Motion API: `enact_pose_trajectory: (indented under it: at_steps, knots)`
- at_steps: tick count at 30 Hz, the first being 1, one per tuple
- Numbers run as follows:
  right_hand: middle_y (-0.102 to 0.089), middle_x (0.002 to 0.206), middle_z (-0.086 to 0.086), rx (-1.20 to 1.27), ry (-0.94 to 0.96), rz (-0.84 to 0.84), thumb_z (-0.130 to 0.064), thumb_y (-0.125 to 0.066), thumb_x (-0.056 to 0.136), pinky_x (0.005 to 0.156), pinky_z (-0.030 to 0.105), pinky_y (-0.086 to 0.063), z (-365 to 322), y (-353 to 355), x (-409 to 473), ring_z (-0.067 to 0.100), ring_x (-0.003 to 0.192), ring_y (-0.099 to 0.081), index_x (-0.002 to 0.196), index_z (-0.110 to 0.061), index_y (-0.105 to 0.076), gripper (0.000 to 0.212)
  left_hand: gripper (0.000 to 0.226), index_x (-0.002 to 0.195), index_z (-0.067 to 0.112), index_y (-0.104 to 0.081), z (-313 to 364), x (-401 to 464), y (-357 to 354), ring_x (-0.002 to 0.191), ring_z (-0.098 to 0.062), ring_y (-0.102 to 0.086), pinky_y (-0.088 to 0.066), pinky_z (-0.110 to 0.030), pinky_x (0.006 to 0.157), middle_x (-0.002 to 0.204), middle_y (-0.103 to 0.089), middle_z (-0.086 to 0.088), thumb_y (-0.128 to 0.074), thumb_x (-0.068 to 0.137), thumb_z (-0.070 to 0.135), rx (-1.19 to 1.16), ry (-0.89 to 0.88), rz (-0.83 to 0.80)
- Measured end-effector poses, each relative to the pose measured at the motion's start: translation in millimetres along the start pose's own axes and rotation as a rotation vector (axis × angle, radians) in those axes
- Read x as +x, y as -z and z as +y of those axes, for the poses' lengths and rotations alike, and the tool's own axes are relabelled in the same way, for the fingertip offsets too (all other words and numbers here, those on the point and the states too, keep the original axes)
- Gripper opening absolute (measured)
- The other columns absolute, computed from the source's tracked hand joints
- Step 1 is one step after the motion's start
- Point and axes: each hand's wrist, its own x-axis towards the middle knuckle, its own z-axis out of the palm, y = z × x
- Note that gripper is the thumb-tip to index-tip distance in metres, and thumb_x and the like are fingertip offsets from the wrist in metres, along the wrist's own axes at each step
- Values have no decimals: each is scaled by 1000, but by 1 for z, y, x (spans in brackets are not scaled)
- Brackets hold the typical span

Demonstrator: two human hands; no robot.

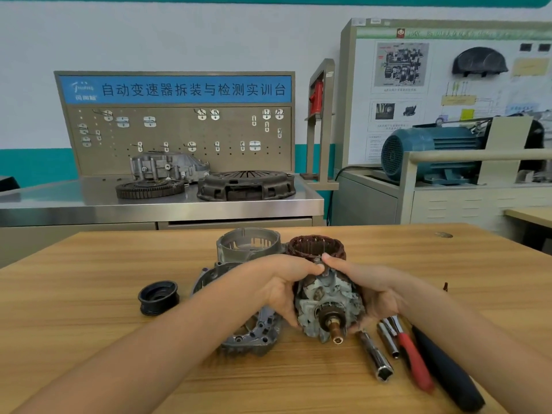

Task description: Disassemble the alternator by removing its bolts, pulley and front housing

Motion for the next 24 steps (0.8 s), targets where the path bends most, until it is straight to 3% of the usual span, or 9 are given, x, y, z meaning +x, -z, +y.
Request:
enact_pose_trajectory:
  at_steps: [8, 10, 12, 14, 17, 19, 21, 24]
  knots:
    - [-57, 122, 20, -246, 93, 0, -52, -61, 81, 89, 47, -52, -10, -1, -16, 34, 108, -60, 128, -8, -45, 66, 21, 101, 3, -49, 2, -4, 3, 124, -37, -47, -35, -56, 101, 123, -54, -20, -38, 102, 20, 43, -103, -13]
    - [-61, 116, 16, -313, 141, 55, -51, -62, 82, 87, 43, -53, -9, -4, -21, 29, 104, -62, 121, -9, -48, 59, 17, 103, 6, -50, -3, -10, 5, 117, -32, -54, -44, -49, 94, 122, -57, -17, -36, 102, 15, 63, -164, -36]
    - [-64, 102, 10, -352, 190, 129, -51, -63, 82, 84, 38, -54, -2, -9, -21, 23, 96, -63, 105, -11, -51, 47, 16, 105, 6, -53, -10, -16, 10, 95, -23, -63, -52, -35, 80, 111, -61, -12, -39, 101, 13, 73, -259, -6]
    - [-63, 102, 6, -378, 223, 228, -54, -61, 82, 79, 32, -52, 6, -17, -21, 18, 91, -59, 103, -11, -51, 49, 24, 119, 7, -52, -16, -24, 18, 88, -15, -61, -52, -28, 81, 113, -61, -9, -47, 98, 16, 147, -412, 100]
    - [-42, 139, 13, -388, 353, 387, -57, -61, 80, 89, 33, -41, 14, -28, -16, 21, 113, -46, 140, -8, -26, 85, 43, 135, 21, -46, -31, -36, 42, 107, -6, -51, -43, -27, 97, 134, -52, 3, -51, 95, 35, 590, -722, 425]
    - [-28, 151, 8, -276, 489, 389, -57, -63, 78, 101, 38, -35, 18, -33, -12, 24, 130, -36, 148, -18, -10, 97, 66, 144, 28, -31, -50, -42, 65, 122, -6, -41, -37, -28, 101, 147, -37, 6, -49, 88, 57, 900, -838, 620]
    - [-32, 149, 3, -111, 599, 354, -58, -62, 78, 95, 34, -35, 20, -39, -12, 18, 125, -39, 148, -27, -16, 90, 94, 148, 40, -11, -73, -45, 91, 140, -15, -21, -26, -41, 113, 158, -11, 5, -41, 71, 85, 1103, -737, 660]
    - [-39, 143, -2, -98, 659, 371, -53, -62, 81, 89, 29, -34, 23, -44, -6, 15, 119, -42, 143, -32, -31, 72, 110, 143, 55, 0, -104, -41, 116, 143, -9, 13, -15, -43, 116, 157, 15, 12, -32, 47, 99, 1177, -573, 565]
